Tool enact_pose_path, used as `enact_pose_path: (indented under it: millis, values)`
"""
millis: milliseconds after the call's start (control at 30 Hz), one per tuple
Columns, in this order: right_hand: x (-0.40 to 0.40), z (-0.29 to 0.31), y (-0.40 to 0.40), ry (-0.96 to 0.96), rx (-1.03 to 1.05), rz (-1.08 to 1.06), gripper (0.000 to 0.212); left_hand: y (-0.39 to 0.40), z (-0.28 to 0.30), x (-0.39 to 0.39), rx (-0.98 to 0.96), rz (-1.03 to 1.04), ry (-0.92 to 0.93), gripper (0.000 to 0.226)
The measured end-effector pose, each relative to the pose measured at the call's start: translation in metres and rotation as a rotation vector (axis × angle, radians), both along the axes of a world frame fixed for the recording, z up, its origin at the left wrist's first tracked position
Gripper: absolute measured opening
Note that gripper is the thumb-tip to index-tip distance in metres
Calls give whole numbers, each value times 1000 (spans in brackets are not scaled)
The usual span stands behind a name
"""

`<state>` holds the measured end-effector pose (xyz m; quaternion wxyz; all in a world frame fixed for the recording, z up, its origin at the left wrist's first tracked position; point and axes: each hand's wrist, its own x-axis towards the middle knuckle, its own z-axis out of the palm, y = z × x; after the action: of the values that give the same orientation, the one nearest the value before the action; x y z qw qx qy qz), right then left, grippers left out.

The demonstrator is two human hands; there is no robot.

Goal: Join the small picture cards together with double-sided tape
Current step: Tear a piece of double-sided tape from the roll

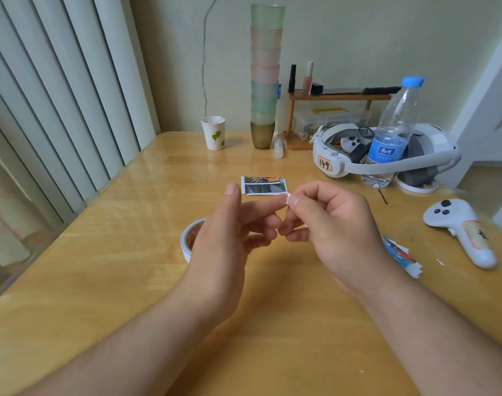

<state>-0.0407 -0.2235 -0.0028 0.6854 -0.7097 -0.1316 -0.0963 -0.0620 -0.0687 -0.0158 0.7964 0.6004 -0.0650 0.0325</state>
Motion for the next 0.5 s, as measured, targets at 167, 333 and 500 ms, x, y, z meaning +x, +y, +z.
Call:
enact_pose_path:
  millis: [167,333,500]
  values:
    - [18,-2,-20,117,-64,-47,21,6,1,10,-225,-64,245,70]
    - [42,-23,-51,-42,-924,-292,18,7,-6,19,-186,-34,281,59]
    - [48,-28,-50,-28,-1103,-309,13,1,-11,19,-72,-59,249,51]
